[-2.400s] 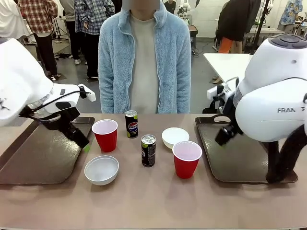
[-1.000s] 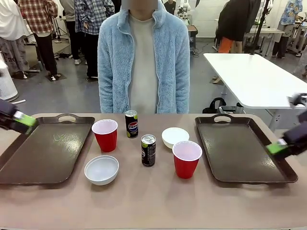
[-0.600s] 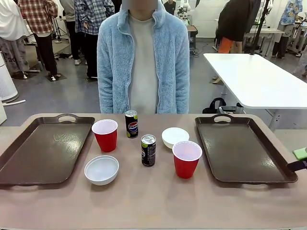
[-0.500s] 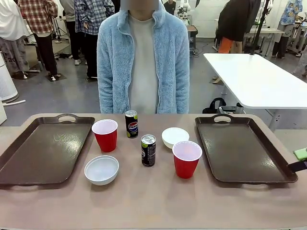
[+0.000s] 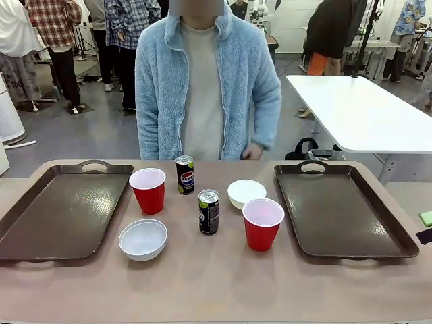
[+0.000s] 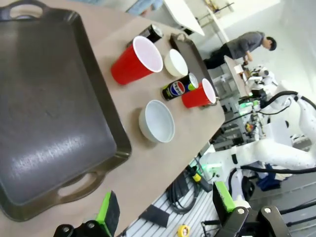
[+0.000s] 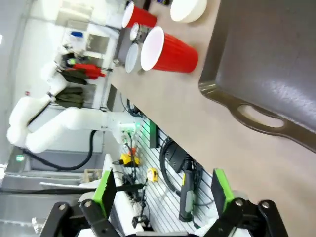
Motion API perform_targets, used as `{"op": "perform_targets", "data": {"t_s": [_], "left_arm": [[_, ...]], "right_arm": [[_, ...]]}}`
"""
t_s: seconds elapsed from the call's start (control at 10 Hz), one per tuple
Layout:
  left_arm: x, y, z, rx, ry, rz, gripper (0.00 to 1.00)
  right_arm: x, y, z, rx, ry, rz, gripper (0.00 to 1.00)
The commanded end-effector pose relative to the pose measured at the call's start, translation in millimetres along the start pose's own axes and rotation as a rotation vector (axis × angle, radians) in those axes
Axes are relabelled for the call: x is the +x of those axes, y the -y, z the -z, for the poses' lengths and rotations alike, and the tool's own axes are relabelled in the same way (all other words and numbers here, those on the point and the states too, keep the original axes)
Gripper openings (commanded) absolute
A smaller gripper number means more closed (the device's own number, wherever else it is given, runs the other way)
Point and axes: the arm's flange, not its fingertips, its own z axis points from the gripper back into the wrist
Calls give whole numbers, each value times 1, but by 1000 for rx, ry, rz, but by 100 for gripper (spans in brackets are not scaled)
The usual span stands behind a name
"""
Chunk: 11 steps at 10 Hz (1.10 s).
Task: Prepare tableware on both trays.
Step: Pick up a Picnic Bowl from the table and place it on a Handle tray.
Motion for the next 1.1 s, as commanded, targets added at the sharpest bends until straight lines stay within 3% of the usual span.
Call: {"op": "perform_targets", "data": {"t_s": [0.0, 0.8, 0.9, 1.0], "left_arm": [[-2, -5, 2, -20, -2, -12, 100], [-2, -5, 2, -20, -2, -12, 100], [-2, -5, 3, -6, -11, -19, 100], [9, 20, 14, 109, 10, 38, 100]], "right_arm": [[-2, 4, 1, 29, 9, 13, 100], [-2, 4, 1, 29, 9, 13, 100], [-2, 4, 1, 29, 9, 13, 100], [-2, 4, 1, 29, 9, 13, 100]]}}
